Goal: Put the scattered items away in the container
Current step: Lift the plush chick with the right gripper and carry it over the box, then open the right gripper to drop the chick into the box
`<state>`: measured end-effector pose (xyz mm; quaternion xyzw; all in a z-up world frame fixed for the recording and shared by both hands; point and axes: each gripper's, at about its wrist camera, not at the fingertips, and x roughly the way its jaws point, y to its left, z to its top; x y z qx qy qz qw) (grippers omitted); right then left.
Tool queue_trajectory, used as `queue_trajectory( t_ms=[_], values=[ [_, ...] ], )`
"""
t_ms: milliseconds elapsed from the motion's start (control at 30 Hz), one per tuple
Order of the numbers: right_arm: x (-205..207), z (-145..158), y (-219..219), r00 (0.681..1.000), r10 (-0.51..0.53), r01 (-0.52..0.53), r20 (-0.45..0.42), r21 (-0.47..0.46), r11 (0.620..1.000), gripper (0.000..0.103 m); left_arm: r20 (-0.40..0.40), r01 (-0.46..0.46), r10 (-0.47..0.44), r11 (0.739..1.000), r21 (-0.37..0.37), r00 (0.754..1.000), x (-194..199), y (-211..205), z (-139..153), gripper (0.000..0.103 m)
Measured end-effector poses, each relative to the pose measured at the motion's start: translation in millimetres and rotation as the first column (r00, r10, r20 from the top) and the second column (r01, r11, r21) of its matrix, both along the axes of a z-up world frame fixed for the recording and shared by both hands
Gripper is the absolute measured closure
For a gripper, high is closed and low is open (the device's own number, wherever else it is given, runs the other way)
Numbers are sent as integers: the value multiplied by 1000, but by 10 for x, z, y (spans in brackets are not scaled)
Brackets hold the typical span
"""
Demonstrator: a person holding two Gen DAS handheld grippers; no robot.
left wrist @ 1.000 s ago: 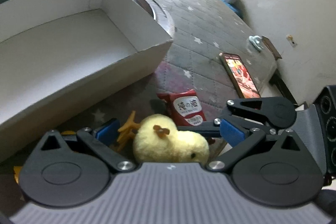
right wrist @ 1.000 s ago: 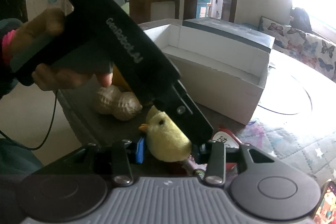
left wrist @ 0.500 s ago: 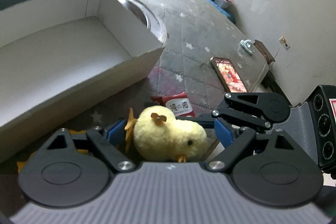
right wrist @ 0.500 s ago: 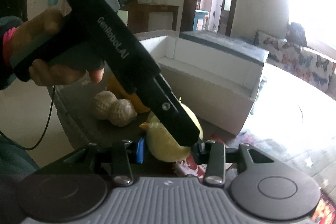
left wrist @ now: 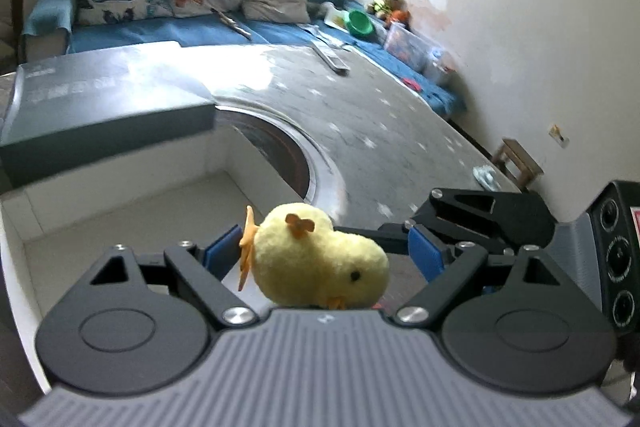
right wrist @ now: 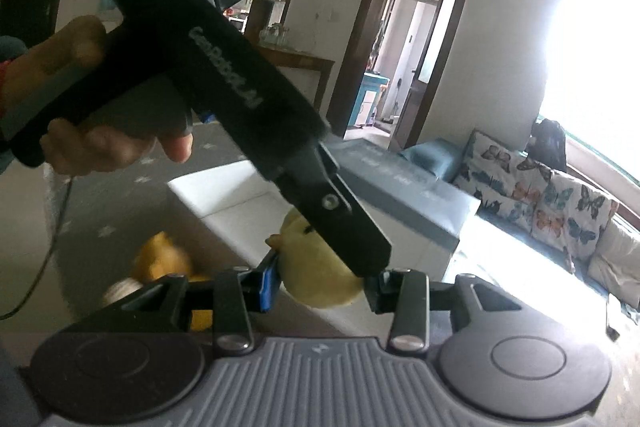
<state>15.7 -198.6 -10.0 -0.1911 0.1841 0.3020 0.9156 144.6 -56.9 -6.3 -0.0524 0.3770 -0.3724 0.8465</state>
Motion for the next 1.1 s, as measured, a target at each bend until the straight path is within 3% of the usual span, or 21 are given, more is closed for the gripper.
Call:
queue_trajectory(
  t_ms=[267,500,767,1000,1100],
  values=[
    [728,-205,192,995,-8,5,-100,-30,1000,61,-146,-95,83,993,-75,986,768,233,-383,14],
    [1082,-460,250,973,-34,22,-226,-55,998,61,-236,-155,128,983,-100,963,1090,263,-728,14],
    [1247,-623,213,948,-68,51,-310,-64,997,60,-225,-172,153,983,-66,962,1052,332,-818,14],
    [1141,-586,172,953,-92,78,-290,-60,995,52,-156,-193,186,981,-34,970,833,412,-671,14],
    [1030,-495,134,960,-87,78,-265,-46,996,42,-107,-197,193,980,-24,975,656,471,-545,14]
  ],
)
